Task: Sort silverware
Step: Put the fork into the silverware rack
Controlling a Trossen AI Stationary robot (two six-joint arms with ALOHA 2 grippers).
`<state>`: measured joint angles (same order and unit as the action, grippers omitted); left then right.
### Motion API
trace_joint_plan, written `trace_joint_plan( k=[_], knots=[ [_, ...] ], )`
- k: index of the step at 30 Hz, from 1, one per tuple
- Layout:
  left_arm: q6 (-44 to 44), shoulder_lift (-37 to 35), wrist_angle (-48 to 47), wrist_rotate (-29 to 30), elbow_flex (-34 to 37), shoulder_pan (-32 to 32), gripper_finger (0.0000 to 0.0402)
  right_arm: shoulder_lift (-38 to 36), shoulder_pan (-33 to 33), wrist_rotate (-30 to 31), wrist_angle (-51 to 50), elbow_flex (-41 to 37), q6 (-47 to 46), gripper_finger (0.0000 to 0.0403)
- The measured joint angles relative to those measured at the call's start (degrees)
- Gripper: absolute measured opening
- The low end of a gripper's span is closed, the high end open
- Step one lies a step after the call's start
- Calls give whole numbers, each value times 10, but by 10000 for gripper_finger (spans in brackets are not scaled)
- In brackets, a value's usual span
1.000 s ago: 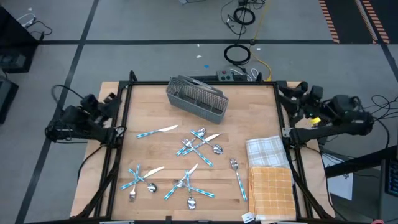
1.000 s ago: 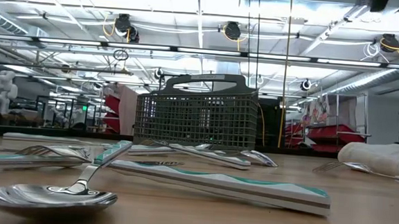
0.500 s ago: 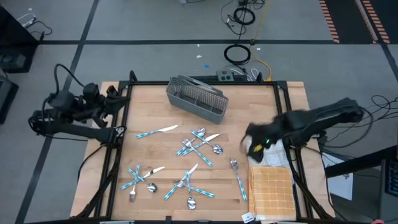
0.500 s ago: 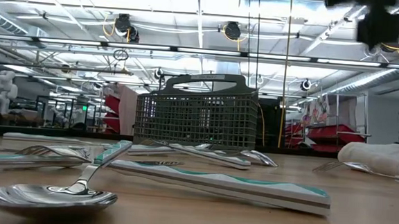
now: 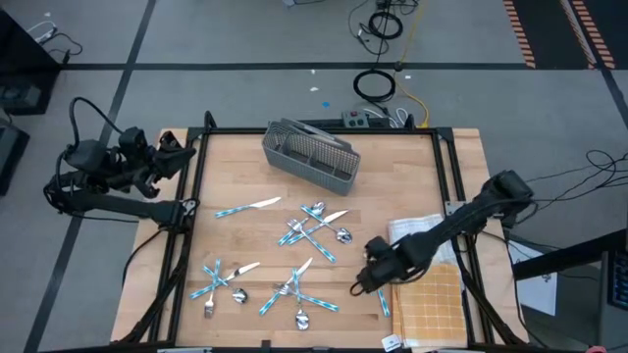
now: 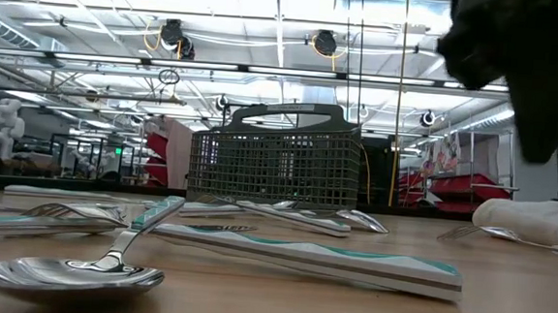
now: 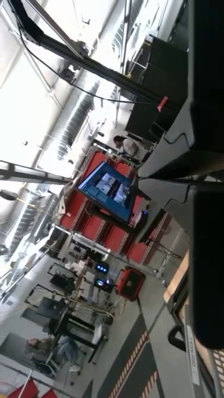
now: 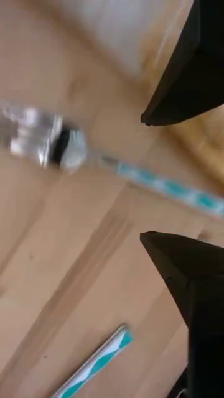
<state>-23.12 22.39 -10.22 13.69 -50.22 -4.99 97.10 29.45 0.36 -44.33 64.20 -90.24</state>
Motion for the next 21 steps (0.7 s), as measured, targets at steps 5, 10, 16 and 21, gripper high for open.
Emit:
trace_joint_plan(
  k=[5, 10, 16, 21],
  knots=[
    [0, 0, 0, 0, 0, 0, 17, 67, -8, -2, 36, 0, -7, 306],
    [-1, 0, 0, 0, 0, 0, 17, 102, -24, 2, 12, 3, -6, 308],
    [-1, 0, -22, 0, 0, 0, 17, 118, -49, 4, 4, 3, -12, 288],
    [-1, 0, -37, 0, 0, 0, 17, 119, -60, 8, -27, 3, -24, 204]
  ],
)
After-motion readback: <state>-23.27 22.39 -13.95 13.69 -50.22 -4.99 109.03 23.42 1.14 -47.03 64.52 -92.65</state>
